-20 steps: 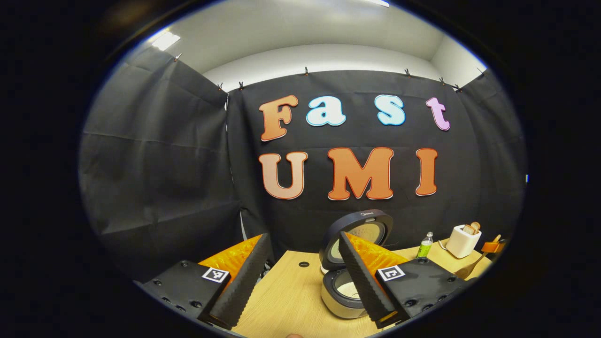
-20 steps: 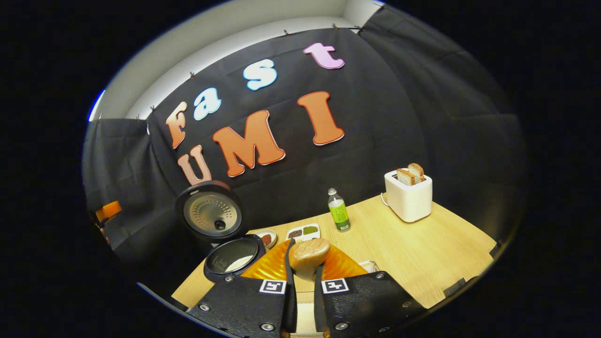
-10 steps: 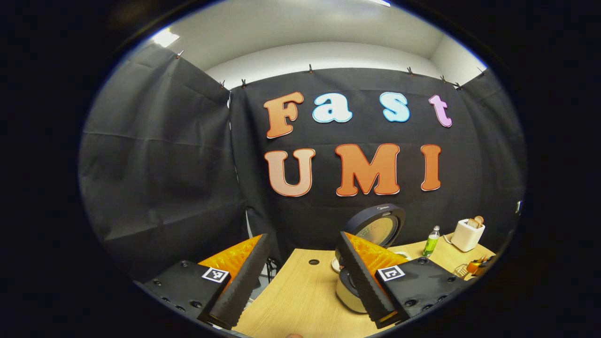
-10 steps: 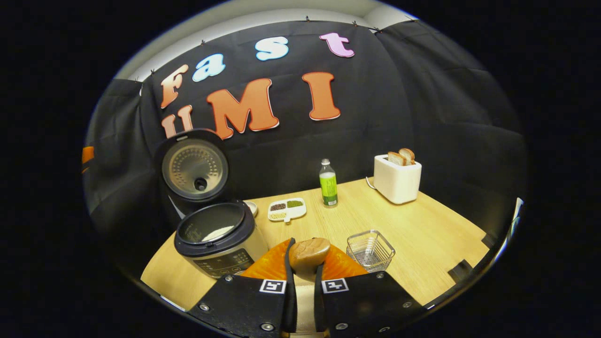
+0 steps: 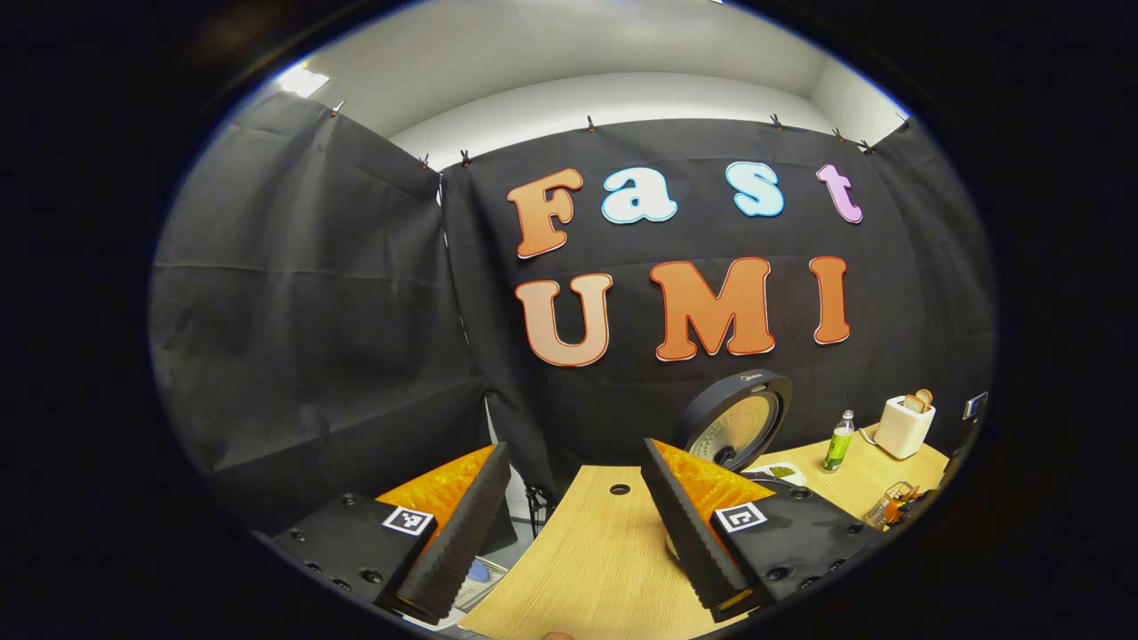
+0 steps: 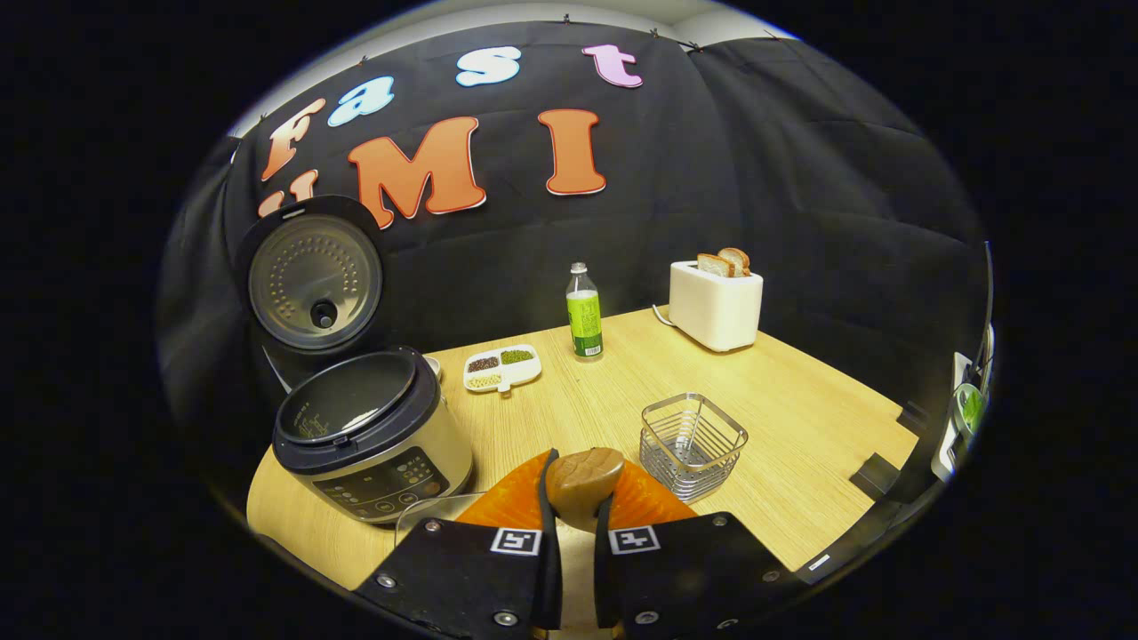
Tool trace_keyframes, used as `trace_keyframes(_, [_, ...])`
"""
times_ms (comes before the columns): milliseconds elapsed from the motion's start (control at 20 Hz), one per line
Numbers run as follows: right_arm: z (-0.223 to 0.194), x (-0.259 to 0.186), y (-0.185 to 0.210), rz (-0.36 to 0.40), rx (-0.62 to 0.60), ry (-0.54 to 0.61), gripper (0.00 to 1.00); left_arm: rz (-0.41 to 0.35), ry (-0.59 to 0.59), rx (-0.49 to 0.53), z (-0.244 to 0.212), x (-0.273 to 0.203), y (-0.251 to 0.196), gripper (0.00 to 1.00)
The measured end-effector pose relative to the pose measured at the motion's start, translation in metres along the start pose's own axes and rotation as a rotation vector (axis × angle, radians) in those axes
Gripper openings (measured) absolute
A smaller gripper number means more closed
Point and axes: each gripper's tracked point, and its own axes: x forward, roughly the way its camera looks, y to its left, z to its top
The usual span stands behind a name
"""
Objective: Close the left gripper, press the button to open the rice cooker; take a wooden spoon from the chopstick holder with the right hand, scoop a spoonful of rice and pour it into the rice cooker, then put the wooden spoon back into the chopstick holder.
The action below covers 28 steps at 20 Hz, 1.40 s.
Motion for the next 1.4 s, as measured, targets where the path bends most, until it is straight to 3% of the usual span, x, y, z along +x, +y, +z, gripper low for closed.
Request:
trace_keyframes(850, [-0.015, -0.001, 0.066, 0.181, 0.373, 0.122, 0.13, 0.042, 0.064, -0.068, -0.028, -0.002, 0.025, 1.00])
trace_keyframes(1100, [-0.018, 0.001, 0.062, 0.229, 0.472, 0.138, 0.13, 0.038, 0.068, -0.086, -0.030, 0.001, 0.024, 0.96])
trace_keyframes(1400, [-0.027, 0.004, 0.059, 0.359, 0.612, 0.238, 0.13, 0.029, 0.068, -0.088, -0.030, 0.007, 0.017, 1.00])
